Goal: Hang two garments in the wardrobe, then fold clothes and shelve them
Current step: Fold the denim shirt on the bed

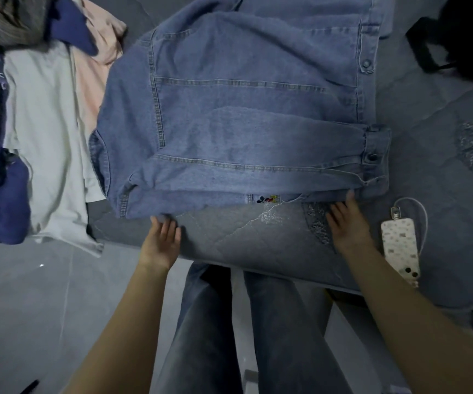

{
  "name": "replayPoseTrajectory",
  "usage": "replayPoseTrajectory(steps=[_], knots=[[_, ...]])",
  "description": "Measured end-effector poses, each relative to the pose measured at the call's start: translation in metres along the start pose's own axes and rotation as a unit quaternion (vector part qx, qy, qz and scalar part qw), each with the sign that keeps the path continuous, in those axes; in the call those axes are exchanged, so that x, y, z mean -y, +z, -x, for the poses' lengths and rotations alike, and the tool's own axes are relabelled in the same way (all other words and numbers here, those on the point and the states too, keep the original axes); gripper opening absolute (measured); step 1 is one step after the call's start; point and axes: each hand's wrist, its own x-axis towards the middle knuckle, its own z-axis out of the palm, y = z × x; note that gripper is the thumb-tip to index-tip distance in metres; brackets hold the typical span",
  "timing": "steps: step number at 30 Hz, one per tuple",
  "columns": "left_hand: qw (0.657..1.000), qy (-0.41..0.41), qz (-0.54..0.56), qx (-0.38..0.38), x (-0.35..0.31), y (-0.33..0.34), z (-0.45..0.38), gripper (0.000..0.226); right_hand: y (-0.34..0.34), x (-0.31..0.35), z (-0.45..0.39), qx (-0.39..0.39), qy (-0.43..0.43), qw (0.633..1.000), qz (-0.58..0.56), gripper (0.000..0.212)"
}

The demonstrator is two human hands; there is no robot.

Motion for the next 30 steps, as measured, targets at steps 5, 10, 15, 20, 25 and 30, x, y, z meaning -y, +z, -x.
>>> replayPoseTrajectory(steps=[5, 10, 15, 20, 25, 30], knots=[[0.993, 0.010, 0.108, -0.034, -0.028, 0.000, -0.021, 0.048, 0.028, 0.021, -0.023, 0.028, -0.027, 0.991, -0.131, 0.057], [0.991, 0.041, 0.122, -0.030, -0.041, -0.009, -0.029, 0.040, 0.035, 0.016, -0.015, -0.022, -0.054, 0.984, -0.166, 0.043], [0.992, 0.091, 0.086, -0.010, -0.064, -0.048, -0.019, 0.038, 0.004, -0.005, 0.026, -0.004, -0.079, 0.983, -0.163, 0.036], [0.993, 0.118, -0.002, 0.005, -0.074, -0.084, -0.007, 0.019, -0.017, -0.046, 0.057, -0.042, -0.057, 0.985, -0.157, 0.041], [0.994, 0.100, -0.031, 0.017, -0.081, -0.108, -0.022, 0.011, -0.003, -0.071, 0.054, -0.119, 0.009, 0.988, -0.101, 0.030], [0.990, 0.111, -0.083, 0.039, -0.089, -0.115, -0.033, 0.042, 0.012, -0.080, 0.050, -0.126, -0.008, 0.985, -0.121, 0.050]])
